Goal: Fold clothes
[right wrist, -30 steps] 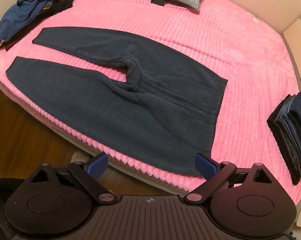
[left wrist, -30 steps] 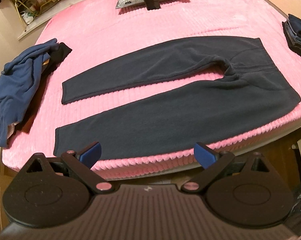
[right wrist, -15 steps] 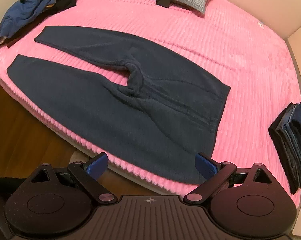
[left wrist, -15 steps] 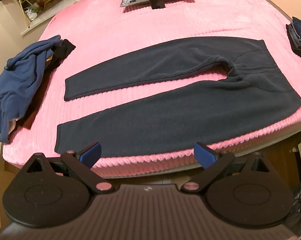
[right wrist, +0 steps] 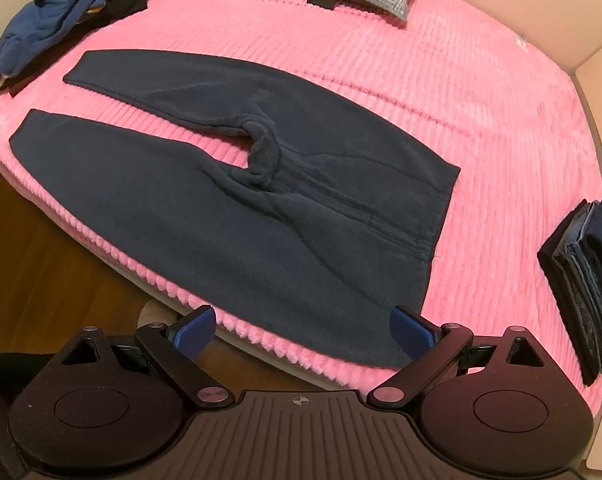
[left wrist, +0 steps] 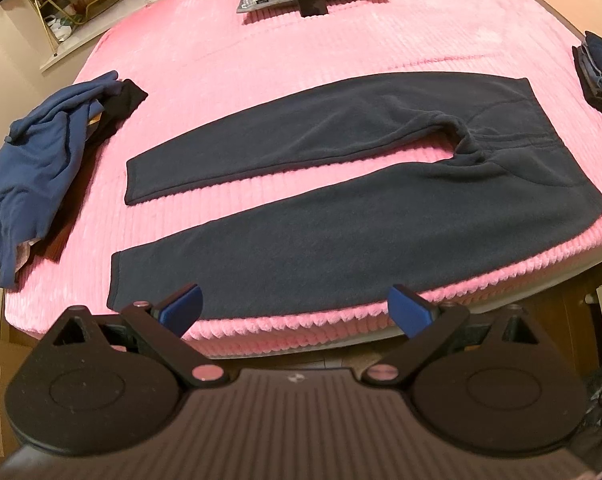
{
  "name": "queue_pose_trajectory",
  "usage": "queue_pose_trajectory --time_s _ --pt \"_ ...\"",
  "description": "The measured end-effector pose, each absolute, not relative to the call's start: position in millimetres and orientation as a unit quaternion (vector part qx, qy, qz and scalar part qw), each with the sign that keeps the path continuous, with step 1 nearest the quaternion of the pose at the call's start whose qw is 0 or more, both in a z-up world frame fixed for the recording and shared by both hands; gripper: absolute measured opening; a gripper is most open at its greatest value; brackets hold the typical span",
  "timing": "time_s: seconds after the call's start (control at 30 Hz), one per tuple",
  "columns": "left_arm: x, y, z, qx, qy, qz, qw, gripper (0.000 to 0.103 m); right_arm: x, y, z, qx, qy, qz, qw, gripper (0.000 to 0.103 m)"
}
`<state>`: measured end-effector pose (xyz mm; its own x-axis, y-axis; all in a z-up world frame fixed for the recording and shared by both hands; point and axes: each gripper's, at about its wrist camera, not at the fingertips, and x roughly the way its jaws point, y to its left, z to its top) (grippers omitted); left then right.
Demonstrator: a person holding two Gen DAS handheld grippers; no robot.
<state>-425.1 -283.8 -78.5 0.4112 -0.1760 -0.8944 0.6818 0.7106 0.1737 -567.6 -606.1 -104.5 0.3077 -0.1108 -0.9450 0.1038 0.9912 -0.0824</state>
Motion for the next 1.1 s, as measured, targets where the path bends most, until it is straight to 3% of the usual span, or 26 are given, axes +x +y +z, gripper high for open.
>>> queue_pose_trajectory --time_s 0.27,0.43,0.63,0.9,1.0,1.07,1.1 --pt "-383.0 -303.7 -81.9 0.335 0.432 -0.295 0.784 0.097 -556.4 -628.8 -108.4 -0.037 0.587 -0.057 0.807 0.096" --pt "-302.7 -325.1 -96.6 0.374 0.407 -0.322 0.769 0.097 -516.5 -657.1 -113.6 -0.063 0.587 -0.056 0.805 0.096" --pt "-183.0 -362.3 -149.6 0.412 0.396 -0.366 0.734 0.092 -442.6 -694.8 -131.6 -0.125 0.578 -0.082 0.803 0.096" --pt "-53.2 -387.7 -255.1 0.499 0.399 -0.433 0.635 0.057 -356.5 -751.0 -206.3 -0.153 0.617 -0.031 0.772 0.095" --pt "-23.0 -384.1 -278.0 0.518 0.411 -0.458 0.594 0.046 -326.9 -770.8 -237.7 -0.163 0.634 -0.006 0.756 0.075" --pt "-8.2 -381.2 -290.7 0.531 0.424 -0.466 0.567 0.033 -307.2 -784.0 -258.6 -0.169 0.645 0.01 0.745 0.075" --pt "-0.9 -379.6 -297.1 0.537 0.43 -0.469 0.553 0.032 -297.3 -790.6 -269.0 -0.172 0.651 0.018 0.739 0.075"
